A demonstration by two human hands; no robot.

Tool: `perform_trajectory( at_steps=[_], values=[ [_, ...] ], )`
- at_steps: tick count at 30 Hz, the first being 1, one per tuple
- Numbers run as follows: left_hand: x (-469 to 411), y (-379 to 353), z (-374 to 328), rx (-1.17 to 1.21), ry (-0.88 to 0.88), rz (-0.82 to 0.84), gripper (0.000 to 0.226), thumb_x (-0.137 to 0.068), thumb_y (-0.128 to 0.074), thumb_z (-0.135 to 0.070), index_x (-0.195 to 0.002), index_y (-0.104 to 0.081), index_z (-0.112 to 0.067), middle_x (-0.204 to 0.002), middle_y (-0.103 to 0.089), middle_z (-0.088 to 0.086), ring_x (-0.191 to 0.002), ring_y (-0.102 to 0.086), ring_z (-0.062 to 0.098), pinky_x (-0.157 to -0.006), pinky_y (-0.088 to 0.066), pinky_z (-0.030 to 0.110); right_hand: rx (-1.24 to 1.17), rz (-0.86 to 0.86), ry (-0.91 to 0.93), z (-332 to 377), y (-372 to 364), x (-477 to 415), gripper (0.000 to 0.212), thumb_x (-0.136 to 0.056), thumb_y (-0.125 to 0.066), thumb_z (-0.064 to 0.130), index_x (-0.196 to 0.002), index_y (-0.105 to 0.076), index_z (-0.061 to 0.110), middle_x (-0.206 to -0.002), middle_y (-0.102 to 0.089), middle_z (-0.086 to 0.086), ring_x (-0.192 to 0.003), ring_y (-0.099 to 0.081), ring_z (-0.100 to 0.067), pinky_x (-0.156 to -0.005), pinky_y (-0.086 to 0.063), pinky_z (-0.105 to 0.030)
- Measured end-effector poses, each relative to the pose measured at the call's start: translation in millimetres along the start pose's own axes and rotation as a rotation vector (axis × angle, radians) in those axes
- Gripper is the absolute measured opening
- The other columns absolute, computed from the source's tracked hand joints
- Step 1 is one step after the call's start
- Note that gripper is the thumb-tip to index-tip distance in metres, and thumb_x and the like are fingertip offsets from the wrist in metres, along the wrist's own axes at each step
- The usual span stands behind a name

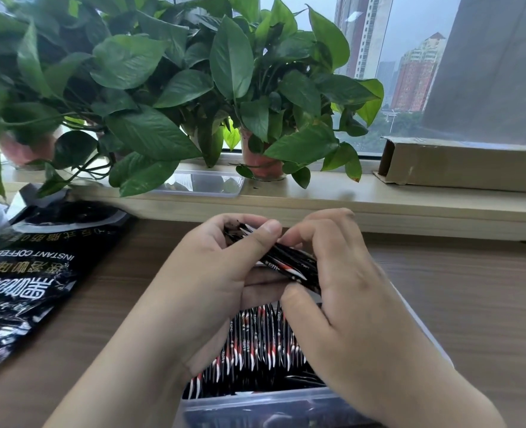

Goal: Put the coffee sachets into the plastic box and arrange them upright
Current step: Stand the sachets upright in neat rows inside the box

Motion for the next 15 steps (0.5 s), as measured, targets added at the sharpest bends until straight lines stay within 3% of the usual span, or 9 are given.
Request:
perform_trajectory(
  at_steps=[5,9,15],
  values=[
    [2,2,-10,-0.105,-0.115,-0.075,0.026,-0.069,-0.073,-0.025,-0.087,-0.06,-0.011,-0.07,-0.073,0.01,-0.046,-0.067,0.017,-0.042,-0.052,0.022,-0.049,-0.064,-0.033,-1,2,0,0.032,-0.077,-0.043,0.031,-0.108,-0.045,0.029,-0.109,-0.041,0.013,-0.098,-0.05,-0.007,-0.083,-0.041,-0.021],
    [3,7,-22,-0.058,-0.214,-0.144,0.021,-0.073,-0.072,-0.019,-0.083,-0.056,-0.01,-0.061,-0.071,0.009,-0.046,-0.069,0.019,-0.043,-0.054,0.024,-0.107,-0.12,-0.12,-7,7,3,0.033,-0.08,-0.049,0.041,-0.113,-0.043,0.037,-0.11,-0.045,0.02,-0.099,-0.054,-0.003,-0.077,-0.046,-0.017],
    [1,6,-13,-0.03,-0.138,-0.124,0.022,-0.072,-0.073,-0.019,-0.081,-0.055,-0.01,-0.063,-0.071,0.01,-0.046,-0.067,0.017,-0.043,-0.053,0.024,-0.225,-0.099,-0.269,-14,-3,7,0.035,-0.078,-0.047,0.038,-0.111,-0.038,0.043,-0.108,-0.051,0.023,-0.092,-0.055,0.001,-0.07,-0.039,-0.008]
  ],
)
Point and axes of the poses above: each hand's wrist, its own x-axis away from the middle knuckle, its own y-axis out of the back of the hand, z = x × y, the point moved 9 cm from there along -x, towards the middle knuckle
